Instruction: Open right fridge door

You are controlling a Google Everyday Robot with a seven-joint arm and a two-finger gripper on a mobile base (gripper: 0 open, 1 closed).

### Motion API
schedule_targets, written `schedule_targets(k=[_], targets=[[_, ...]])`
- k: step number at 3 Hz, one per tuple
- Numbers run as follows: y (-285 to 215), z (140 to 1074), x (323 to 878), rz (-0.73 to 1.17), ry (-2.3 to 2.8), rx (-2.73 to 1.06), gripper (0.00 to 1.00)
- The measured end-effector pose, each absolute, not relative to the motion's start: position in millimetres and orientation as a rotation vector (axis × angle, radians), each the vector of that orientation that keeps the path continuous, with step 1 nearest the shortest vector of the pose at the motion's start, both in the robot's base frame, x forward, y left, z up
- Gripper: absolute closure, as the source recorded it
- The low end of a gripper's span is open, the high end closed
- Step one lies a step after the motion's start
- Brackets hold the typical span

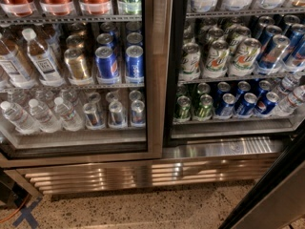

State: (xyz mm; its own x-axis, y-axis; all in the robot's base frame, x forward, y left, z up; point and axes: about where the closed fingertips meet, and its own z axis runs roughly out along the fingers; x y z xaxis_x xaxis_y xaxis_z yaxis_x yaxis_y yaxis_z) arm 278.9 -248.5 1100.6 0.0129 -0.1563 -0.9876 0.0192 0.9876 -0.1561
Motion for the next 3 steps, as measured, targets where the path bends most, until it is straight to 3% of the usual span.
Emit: schedule_targets(k=[3], targets=[[-248.3, 1100.6, 277.2, -0.137, 1.553, -0.109, 0.32]])
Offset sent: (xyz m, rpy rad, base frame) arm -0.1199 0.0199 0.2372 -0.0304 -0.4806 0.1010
